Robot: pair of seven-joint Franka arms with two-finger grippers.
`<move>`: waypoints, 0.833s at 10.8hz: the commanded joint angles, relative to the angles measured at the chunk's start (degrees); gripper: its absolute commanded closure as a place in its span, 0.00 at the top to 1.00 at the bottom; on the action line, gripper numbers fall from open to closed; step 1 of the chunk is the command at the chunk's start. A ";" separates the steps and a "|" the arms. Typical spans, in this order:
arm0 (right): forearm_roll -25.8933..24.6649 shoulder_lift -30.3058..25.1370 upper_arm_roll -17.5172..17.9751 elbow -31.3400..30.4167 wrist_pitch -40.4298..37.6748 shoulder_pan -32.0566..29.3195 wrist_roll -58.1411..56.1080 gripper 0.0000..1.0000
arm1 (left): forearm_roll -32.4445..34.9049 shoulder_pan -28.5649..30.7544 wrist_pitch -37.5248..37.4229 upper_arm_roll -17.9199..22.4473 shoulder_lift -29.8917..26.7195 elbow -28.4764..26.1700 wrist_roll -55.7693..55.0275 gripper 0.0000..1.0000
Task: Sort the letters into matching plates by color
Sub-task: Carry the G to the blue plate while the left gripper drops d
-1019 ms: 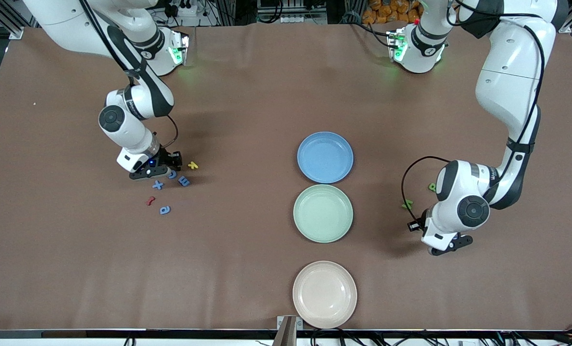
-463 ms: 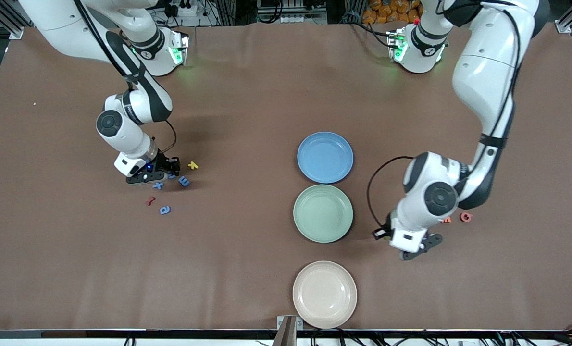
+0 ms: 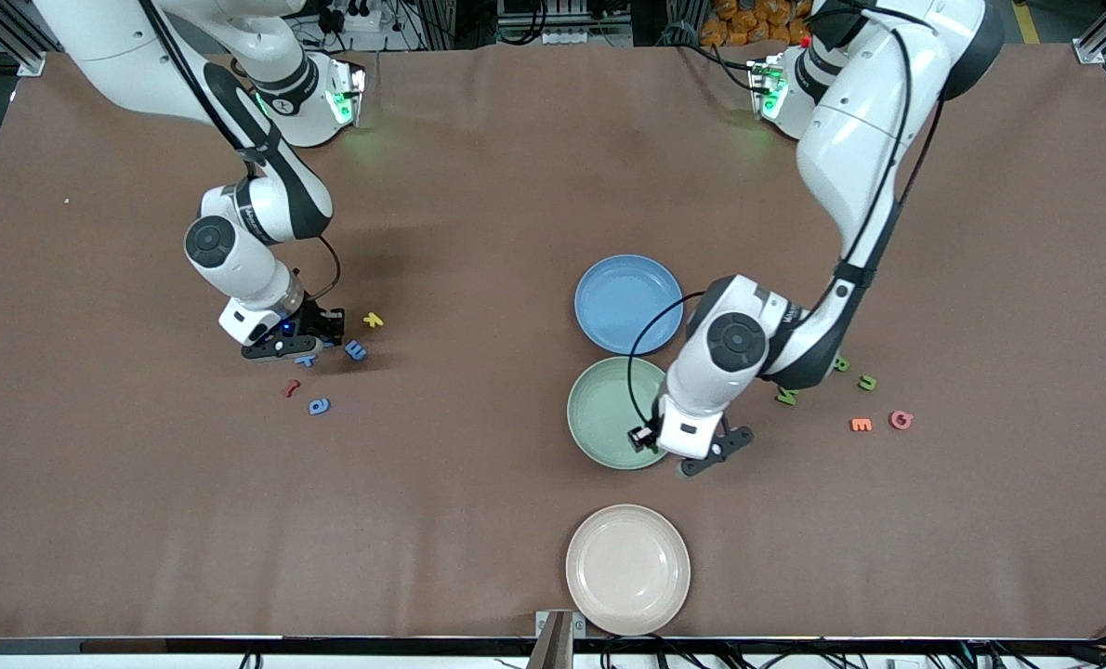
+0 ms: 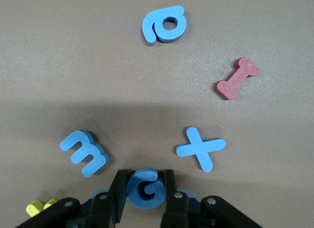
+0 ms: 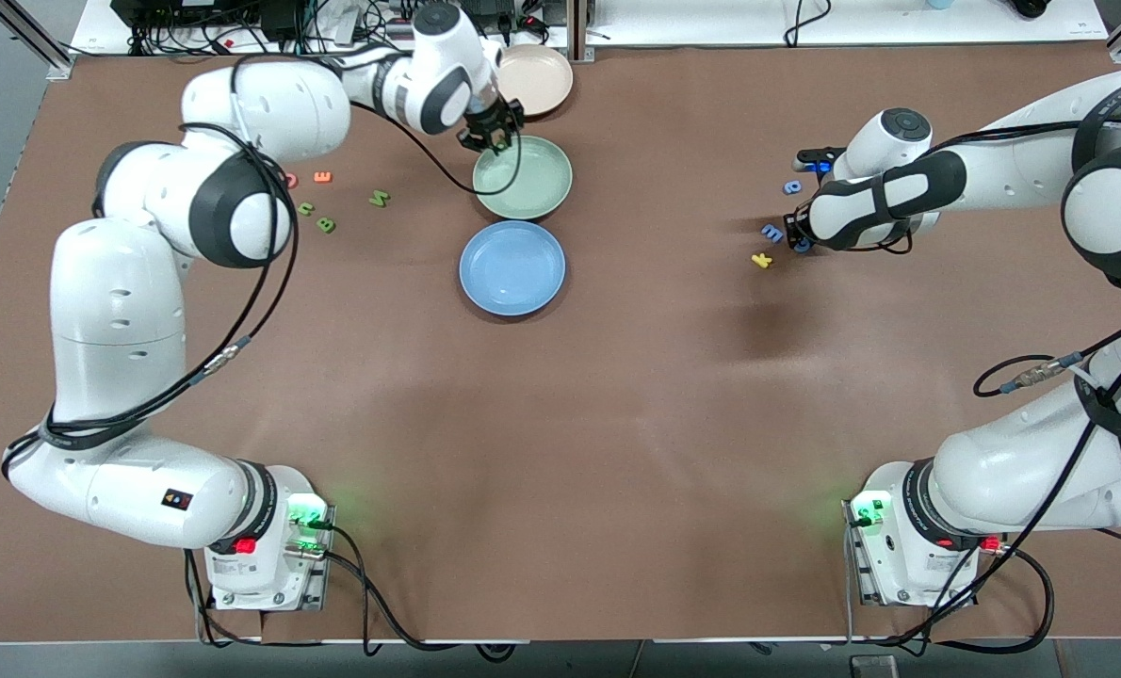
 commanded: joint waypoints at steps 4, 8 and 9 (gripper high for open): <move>-1.28 -2.11 0.81 6.31 -9.98 6.69 16.80 0.00 | 2.29 -4.22 2.15 3.38 0.62 0.37 -2.96 1.00; -0.49 0.94 0.82 18.70 -20.66 19.68 38.05 0.00 | 3.10 -2.13 -4.31 6.98 -1.48 -0.78 -1.47 1.00; -0.40 2.09 0.90 21.26 -20.66 22.94 43.25 0.00 | 3.10 0.05 -6.79 7.00 -2.18 -0.86 -1.55 1.00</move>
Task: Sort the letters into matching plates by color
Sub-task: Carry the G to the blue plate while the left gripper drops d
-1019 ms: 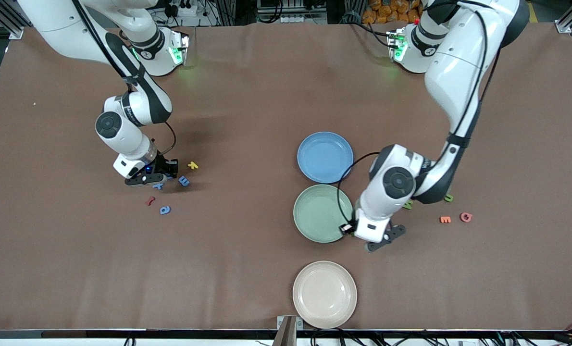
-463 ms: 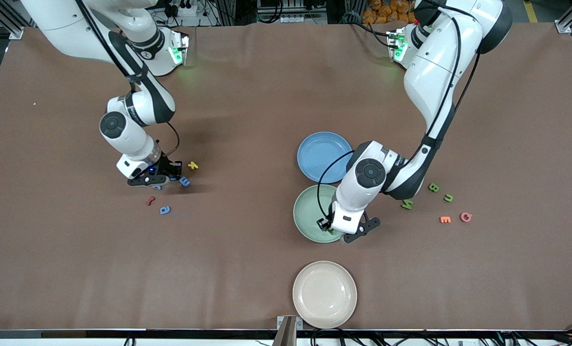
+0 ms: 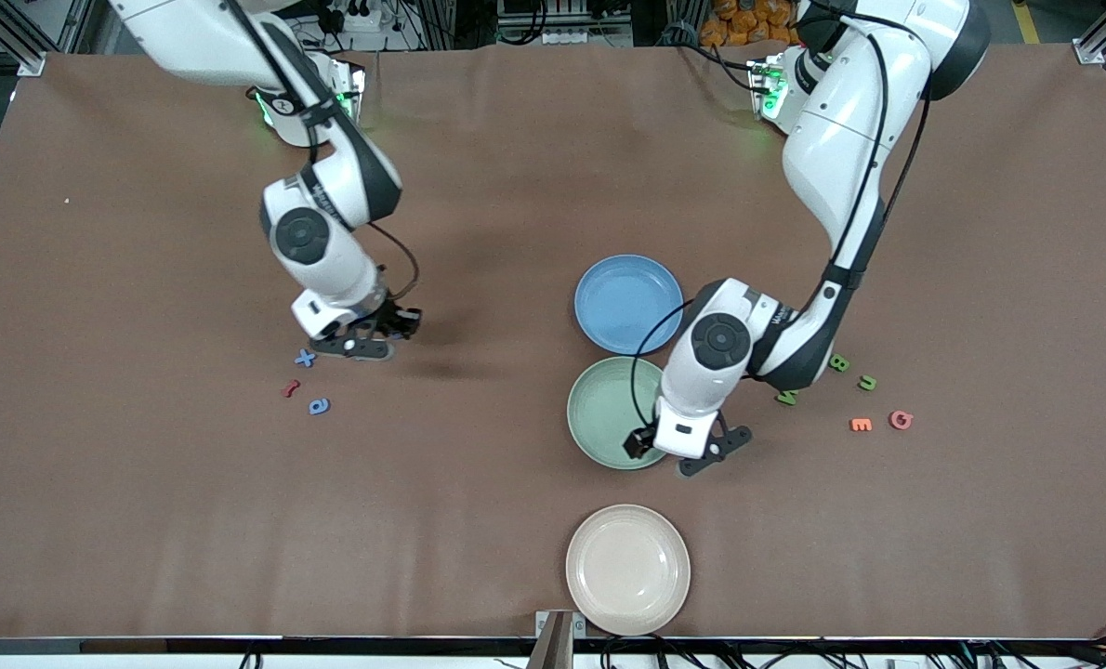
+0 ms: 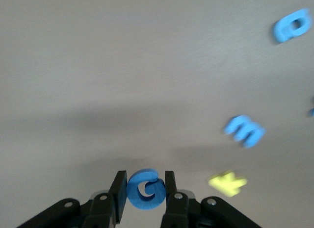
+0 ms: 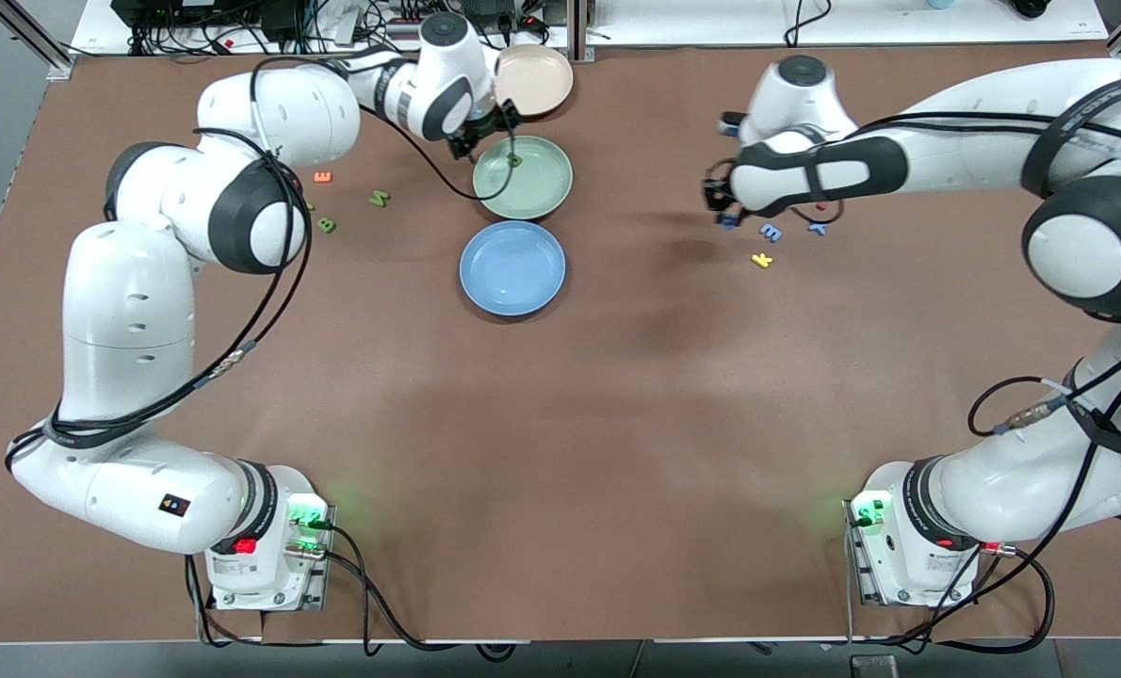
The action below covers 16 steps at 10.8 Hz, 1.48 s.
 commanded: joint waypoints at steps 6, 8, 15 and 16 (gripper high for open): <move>-0.23 15.07 -0.26 22.82 -1.79 20.61 36.28 0.00 | 1.97 12.82 -8.16 0.58 -11.24 -15.97 1.49 1.00; -0.94 18.51 -0.34 28.11 -1.87 24.05 42.53 0.00 | 1.80 14.41 -5.52 0.58 -12.14 -20.47 2.19 1.00; -2.07 21.60 -0.70 31.74 -2.75 28.99 50.91 0.89 | -0.49 16.27 -0.77 -0.74 -13.55 -24.97 -18.50 1.00; -3.21 20.55 -0.70 31.47 -4.32 27.94 50.48 0.88 | -0.48 16.17 0.02 -0.74 -13.11 -24.97 -19.68 1.00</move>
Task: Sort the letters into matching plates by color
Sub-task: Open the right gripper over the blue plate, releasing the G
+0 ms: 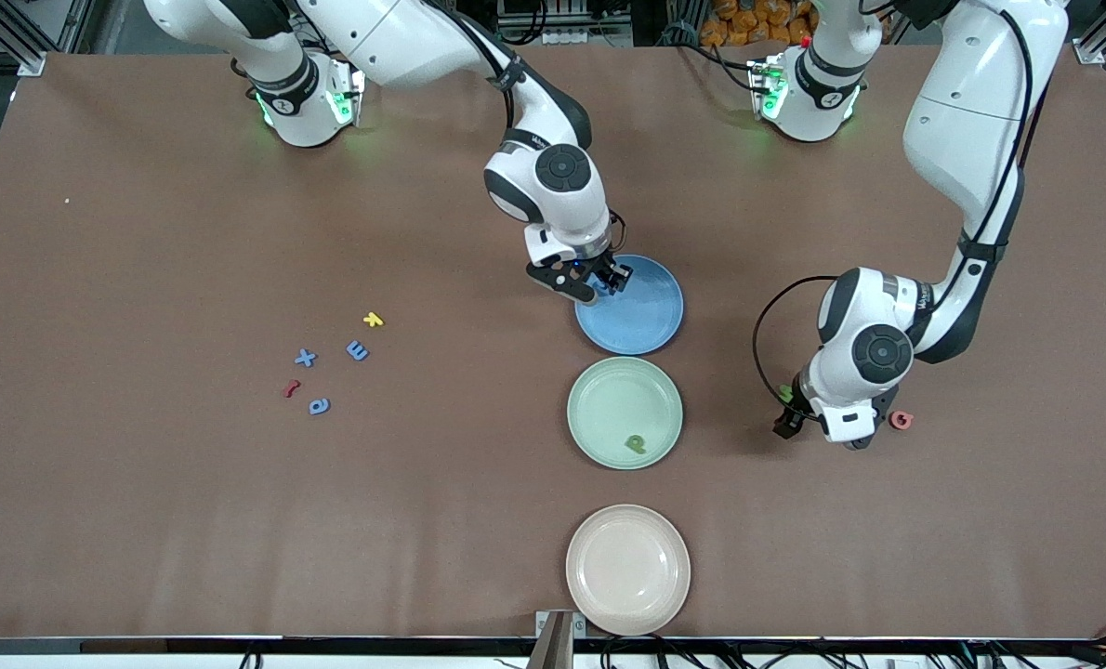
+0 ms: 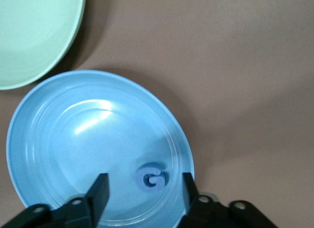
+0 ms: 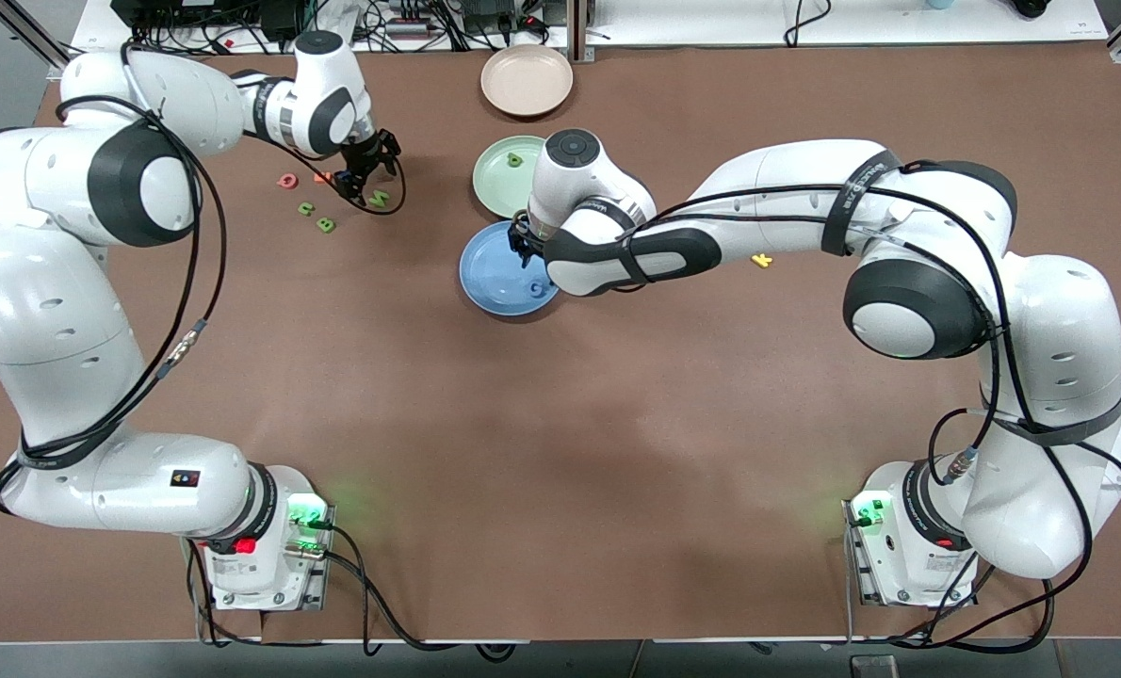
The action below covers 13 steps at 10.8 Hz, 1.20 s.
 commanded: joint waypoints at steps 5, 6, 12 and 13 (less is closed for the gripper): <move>-3.00 -10.41 0.17 -3.54 -20.54 -18.48 -28.62 0.84 | 0.64 -0.92 5.57 0.05 -0.06 -3.64 -6.63 1.00; -3.00 -10.41 0.35 -4.32 -20.48 -22.96 -33.29 0.84 | 0.65 -0.75 7.07 0.05 -0.06 -4.52 -6.63 1.00; -3.87 -14.44 4.57 -17.92 -14.45 -43.64 -76.33 0.83 | 0.65 -0.57 7.43 -0.03 -0.85 -4.44 -6.99 0.00; -5.18 -14.80 4.57 -20.65 -11.37 -44.53 -82.41 0.83 | 0.65 -0.66 7.43 -0.03 -0.85 -3.91 -6.99 0.00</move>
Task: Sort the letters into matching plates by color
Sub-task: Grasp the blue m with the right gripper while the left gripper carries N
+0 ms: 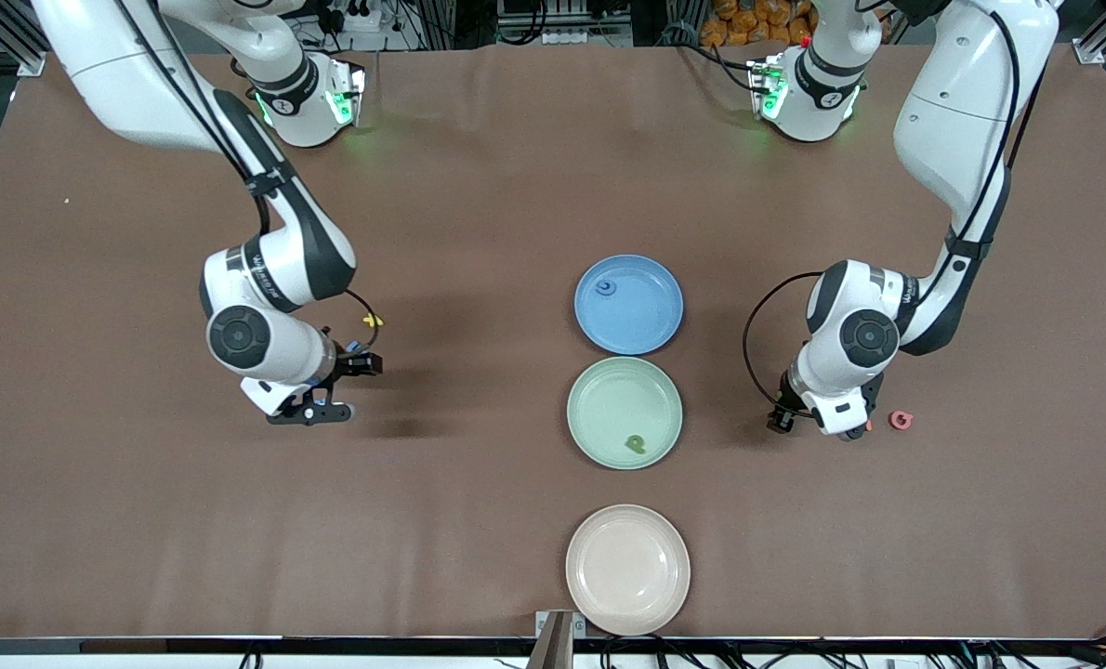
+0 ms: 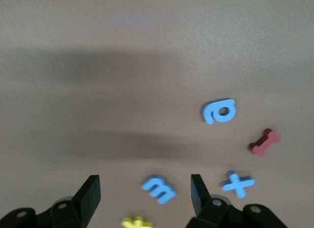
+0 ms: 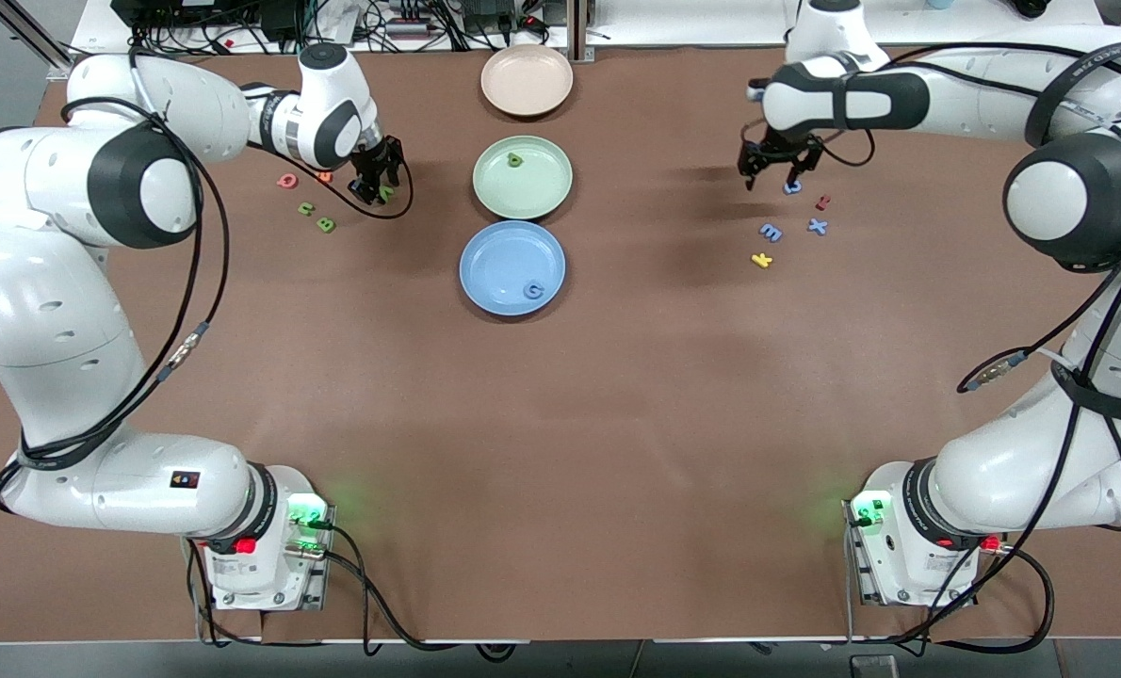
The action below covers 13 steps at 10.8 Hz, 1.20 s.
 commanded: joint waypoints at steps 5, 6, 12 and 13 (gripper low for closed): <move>-9.36 -8.31 5.39 -18.79 12.76 -2.78 -15.67 0.74 | -0.24 -0.89 1.11 -1.97 -0.01 7.46 -1.64 0.00; -10.50 -8.76 5.48 -21.43 16.35 -3.12 -16.20 0.73 | -0.33 -0.98 1.11 -4.16 0.42 9.66 -1.72 0.00; -15.08 -6.04 5.22 -22.60 23.41 -5.24 -20.33 0.54 | -3.50 -11.60 2.34 -6.73 6.22 18.56 -1.81 0.00; -15.34 -5.51 5.13 -22.60 24.20 -5.41 -20.33 0.53 | -3.23 -12.05 2.34 -6.56 6.58 18.56 -1.73 0.00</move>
